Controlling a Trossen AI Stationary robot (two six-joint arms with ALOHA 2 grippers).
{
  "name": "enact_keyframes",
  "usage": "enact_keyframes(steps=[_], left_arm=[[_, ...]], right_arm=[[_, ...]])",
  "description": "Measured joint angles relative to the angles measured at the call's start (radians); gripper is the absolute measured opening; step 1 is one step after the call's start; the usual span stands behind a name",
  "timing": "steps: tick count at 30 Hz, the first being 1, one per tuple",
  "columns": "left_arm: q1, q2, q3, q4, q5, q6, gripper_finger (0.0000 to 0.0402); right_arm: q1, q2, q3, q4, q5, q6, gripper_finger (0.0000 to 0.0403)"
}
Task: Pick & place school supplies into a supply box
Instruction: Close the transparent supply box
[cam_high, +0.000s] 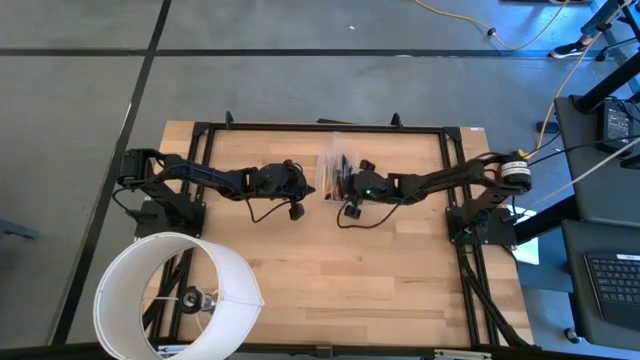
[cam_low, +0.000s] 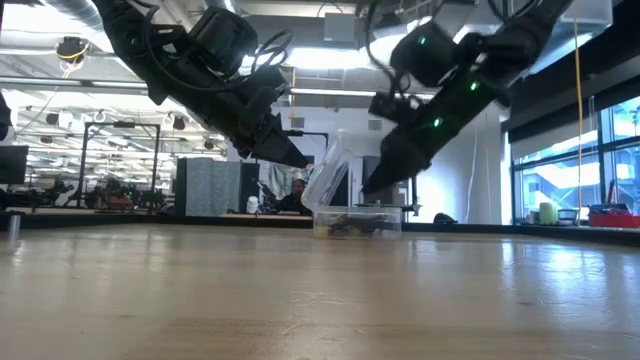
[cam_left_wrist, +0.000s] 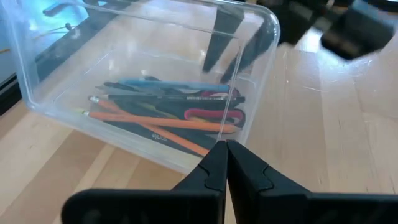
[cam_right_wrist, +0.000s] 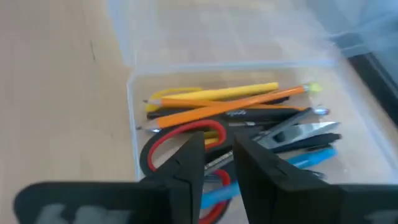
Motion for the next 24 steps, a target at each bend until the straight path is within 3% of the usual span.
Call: enact_keyframes(steps=[6,11,15,24], left_arm=[[0.0,0.0,0.0,0.002,0.0,0.0,0.0002],[0.0,0.0,0.0,0.011,0.001,0.0,0.0003],[0.003,0.0,0.0,0.035,0.006,0.005,0.0001],[0.08,0.001,0.024,0.132,0.123,0.106,0.0001]], right_arm=[[0.026,-0.157,0.001,-0.178,0.009,0.052,0.0087],[0.103,-0.278,-0.029,-0.295,0.098,0.129,0.0087],[0.175,-0.365,-0.13,-0.273,0.115,0.167,0.0087],[0.263,-0.506,-0.36,-0.017,0.114,0.289,0.0087]])
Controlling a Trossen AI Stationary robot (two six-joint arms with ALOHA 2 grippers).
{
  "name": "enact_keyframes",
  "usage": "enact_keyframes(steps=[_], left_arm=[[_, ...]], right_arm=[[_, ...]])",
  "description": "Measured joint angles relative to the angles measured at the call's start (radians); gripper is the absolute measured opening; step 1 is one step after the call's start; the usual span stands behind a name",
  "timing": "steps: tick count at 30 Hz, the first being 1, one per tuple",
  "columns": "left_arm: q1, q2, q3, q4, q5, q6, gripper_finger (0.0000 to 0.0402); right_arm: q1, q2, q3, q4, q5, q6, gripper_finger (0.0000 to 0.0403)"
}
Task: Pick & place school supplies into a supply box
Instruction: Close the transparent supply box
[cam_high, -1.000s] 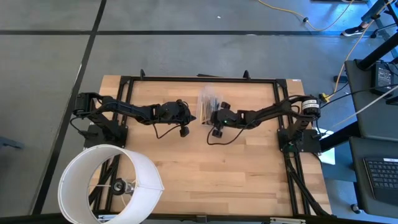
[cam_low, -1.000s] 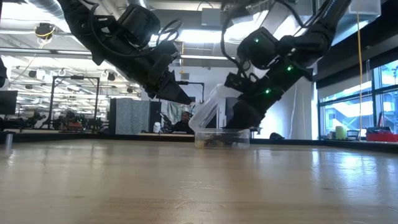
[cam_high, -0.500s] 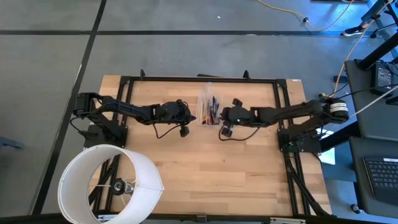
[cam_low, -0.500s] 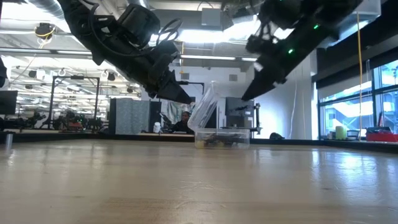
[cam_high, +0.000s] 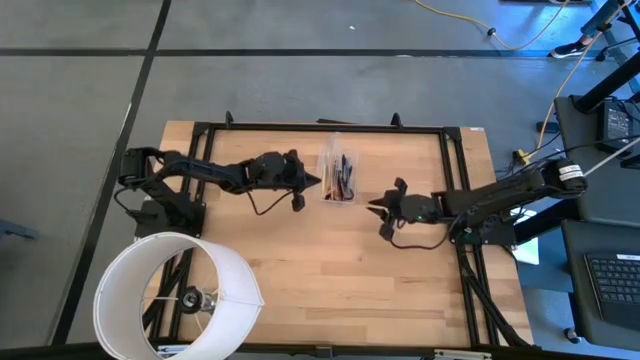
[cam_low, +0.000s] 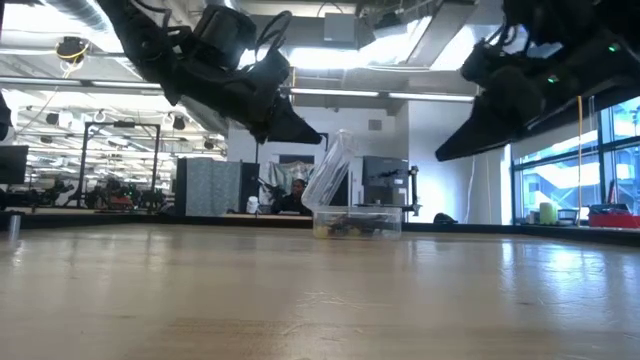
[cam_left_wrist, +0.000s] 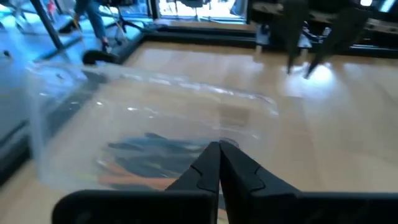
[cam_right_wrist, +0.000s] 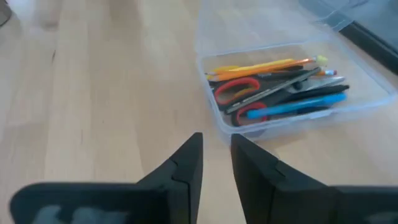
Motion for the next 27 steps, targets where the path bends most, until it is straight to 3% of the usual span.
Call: enact_keyframes(steps=[9,18,23,27], left_arm=[[0.054,0.015,0.039,-0.005,0.012,0.085,0.0024],[0.057,0.015,0.066,0.004,0.032,0.302,0.0113],[0.071,0.015,0.066,0.006,-0.012,0.239,0.0156],[0.117,0.015,0.082,-0.049,0.038,0.203,0.0171]], right_arm=[[0.008,-0.02,-0.036,0.01,0.0,0.028,0.0087],[0.008,-0.02,-0.036,-0.013,-0.001,0.027,0.0087],[0.008,-0.02,-0.036,-0.015,-0.001,0.027,0.0087],[0.008,-0.02,-0.036,-0.015,-0.001,0.027,0.0087]])
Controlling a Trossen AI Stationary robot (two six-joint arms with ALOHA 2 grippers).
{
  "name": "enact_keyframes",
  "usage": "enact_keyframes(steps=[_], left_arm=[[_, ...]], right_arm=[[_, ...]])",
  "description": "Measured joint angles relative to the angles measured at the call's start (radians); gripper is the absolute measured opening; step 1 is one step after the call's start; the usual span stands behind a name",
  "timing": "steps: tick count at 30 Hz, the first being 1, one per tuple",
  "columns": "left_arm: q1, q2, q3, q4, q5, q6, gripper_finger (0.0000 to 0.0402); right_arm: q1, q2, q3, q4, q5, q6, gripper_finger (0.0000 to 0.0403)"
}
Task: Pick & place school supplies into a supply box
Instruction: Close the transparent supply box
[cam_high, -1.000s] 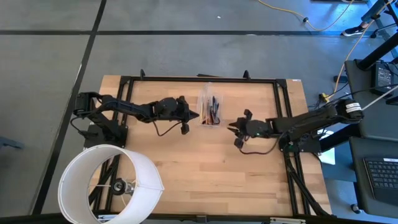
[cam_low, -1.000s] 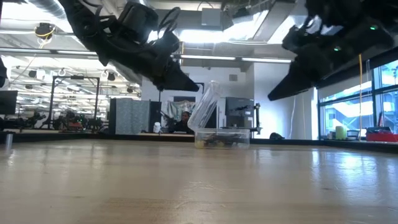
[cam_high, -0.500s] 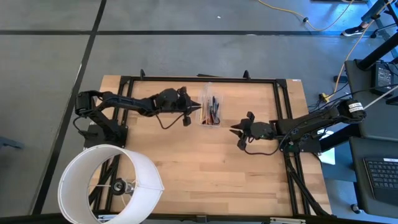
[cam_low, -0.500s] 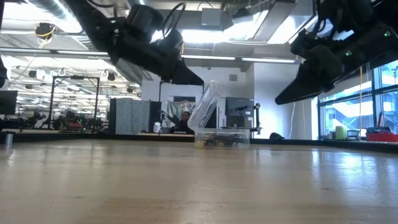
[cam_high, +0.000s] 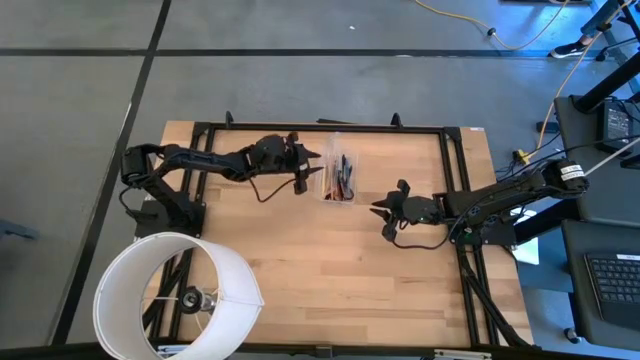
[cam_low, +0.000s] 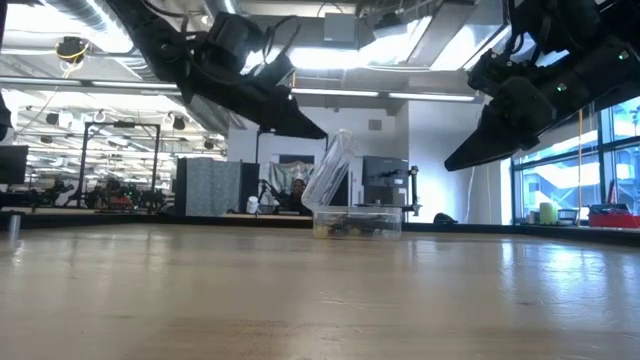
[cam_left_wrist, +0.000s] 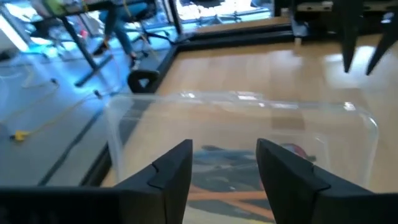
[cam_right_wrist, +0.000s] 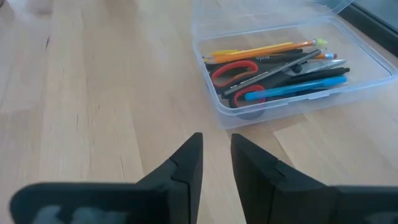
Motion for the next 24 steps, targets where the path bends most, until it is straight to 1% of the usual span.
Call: enact_keyframes(steps=[4,8,14,21,24], left_arm=[[0.031,0.028,0.018,-0.014,0.081,0.003,0.0172],[0.041,0.092,0.06,-0.013,0.139,0.006,0.017],[0.04,0.219,0.151,-0.012,0.136,0.017,0.0171],[0.04,0.331,0.247,-0.022,0.127,-0.093,0.0166],[0.032,0.355,0.257,-0.022,0.12,-0.136,0.0166]], right_arm=[[0.0,0.0,0.0,0.0,0.0,0.0,0.0087],[0.0,0.0,0.0,0.0,-0.001,-0.001,0.0087],[0.0,0.0,0.0,-0.003,-0.002,0.0,0.0087],[0.0,0.0,0.0,-0.02,-0.002,0.0,0.0087],[0.0,0.0,0.0,-0.03,-0.002,0.0,0.0087]])
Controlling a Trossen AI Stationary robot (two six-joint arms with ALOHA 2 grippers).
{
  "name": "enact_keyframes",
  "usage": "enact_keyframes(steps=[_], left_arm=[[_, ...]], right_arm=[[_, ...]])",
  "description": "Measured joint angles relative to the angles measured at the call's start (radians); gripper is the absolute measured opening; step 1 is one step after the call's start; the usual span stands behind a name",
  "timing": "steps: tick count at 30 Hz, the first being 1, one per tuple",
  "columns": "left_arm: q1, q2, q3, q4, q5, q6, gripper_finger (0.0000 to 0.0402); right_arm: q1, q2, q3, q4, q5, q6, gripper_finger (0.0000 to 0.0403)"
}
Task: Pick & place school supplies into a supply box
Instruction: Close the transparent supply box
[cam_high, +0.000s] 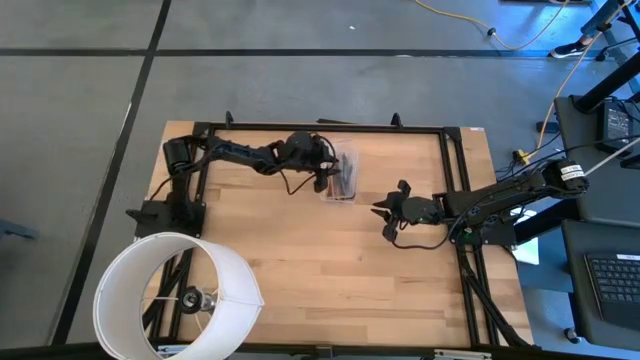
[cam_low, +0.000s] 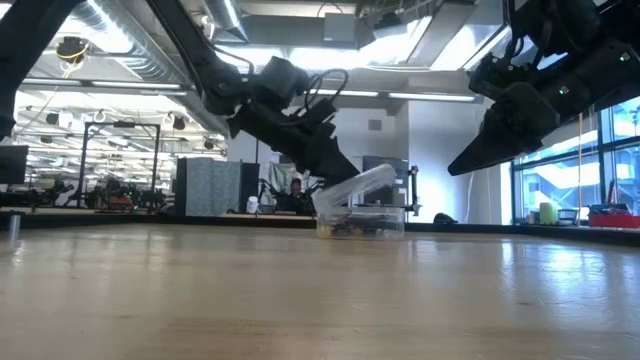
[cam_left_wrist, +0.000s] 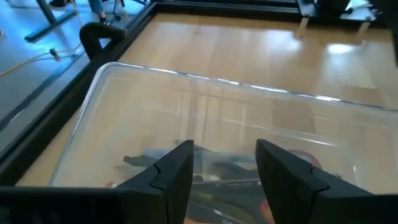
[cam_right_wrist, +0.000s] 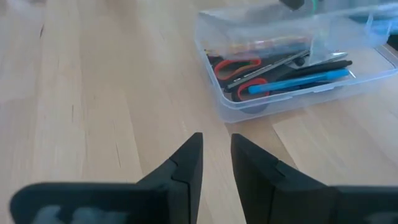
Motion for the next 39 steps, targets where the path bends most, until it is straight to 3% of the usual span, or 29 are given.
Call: enact_keyframes(steps=[7,10,15,21,29,39], left_arm=[[-0.049,0.031,0.003,-0.035,-0.153,0.001,0.0159],[-0.064,0.031,0.003,-0.043,-0.173,0.0,0.0156],[-0.088,0.031,0.003,-0.052,-0.185,-0.076,0.015],[-0.126,0.031,0.003,-0.082,-0.309,-0.157,0.0139],[-0.161,0.03,0.003,-0.09,-0.37,-0.234,0.0127],[-0.17,0.03,0.002,-0.087,-0.376,-0.349,0.0113]], right_arm=[[0.0,0.0,0.0,0.0,0.0,-0.002,0.0087],[0.0,0.0,0.0,0.0,0.0,-0.002,0.0087],[0.0,0.0,0.0,0.0,0.0,-0.001,0.0087],[0.0,0.0,0.0,0.0,0.001,0.0,0.0087],[0.0,0.0,0.0,0.0,0.001,0.0,0.0087],[0.0,0.0,0.0,0.0,0.0,0.0,0.0087]])
